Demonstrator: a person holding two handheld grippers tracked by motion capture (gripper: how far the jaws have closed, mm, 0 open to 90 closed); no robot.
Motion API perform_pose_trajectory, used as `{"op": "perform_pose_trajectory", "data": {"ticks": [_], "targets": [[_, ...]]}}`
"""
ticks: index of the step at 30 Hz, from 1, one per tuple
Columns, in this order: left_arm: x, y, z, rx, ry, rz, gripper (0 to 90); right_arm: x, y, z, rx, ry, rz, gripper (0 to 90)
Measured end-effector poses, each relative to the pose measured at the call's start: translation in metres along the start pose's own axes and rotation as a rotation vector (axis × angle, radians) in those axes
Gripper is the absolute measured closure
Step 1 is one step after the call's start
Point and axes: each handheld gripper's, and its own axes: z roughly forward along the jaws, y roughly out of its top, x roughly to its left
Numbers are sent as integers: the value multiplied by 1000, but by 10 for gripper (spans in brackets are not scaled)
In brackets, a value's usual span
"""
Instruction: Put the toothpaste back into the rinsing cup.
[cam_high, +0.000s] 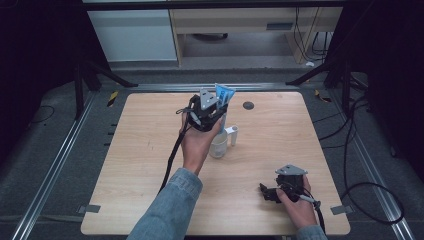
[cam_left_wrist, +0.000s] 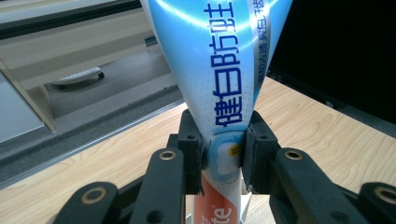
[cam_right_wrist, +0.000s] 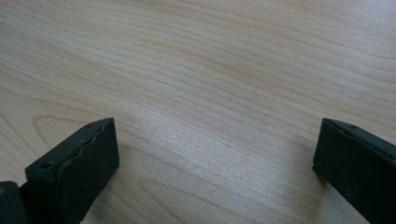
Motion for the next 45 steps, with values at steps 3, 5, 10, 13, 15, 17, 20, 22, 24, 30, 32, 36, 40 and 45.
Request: {"op": "perform_pose_trajectory", "data": {"ticks": [3,5,10,13,15,17,20,22,24,30,32,36,40,45], "targets": [[1,-1,-1,-5,6,-4,720,0,0,0,0,0,-1,4],[1,-2,-1,-8,7,-6,720,0,0,0,0,1,0,4],[0,-4,-1,1,6,-22,720,0,0,0,0,1,0,4],[1,-5,-1,-6,14,-11,720,0,0,0,0,1,0,4],[0,-6,0,1,7,-22,720,0,0,0,0,1,0,4],[0,-7,1,-5,10,-14,719,0,0,0,0,0,0,4],[0,-10,3,6,6,-25,720,0,0,0,0,0,0,4],[0,-12,4,5,10,-26,720,0,0,0,0,0,0,4],[0,-14,4,11,12,-26,720,0,0,0,0,0,-1,4],[1,-20,6,10,14,-33,720,0,0,0,0,1,0,4],[0,-22,7,10,16,-33,720,0,0,0,0,1,0,4],[1,-26,9,13,18,-33,720,0,0,0,0,1,0,4],[3,-32,12,24,13,-41,720,0,0,0,0,1,0,4],[3,-38,15,32,13,-48,719,0,0,0,0,1,0,4]]}}
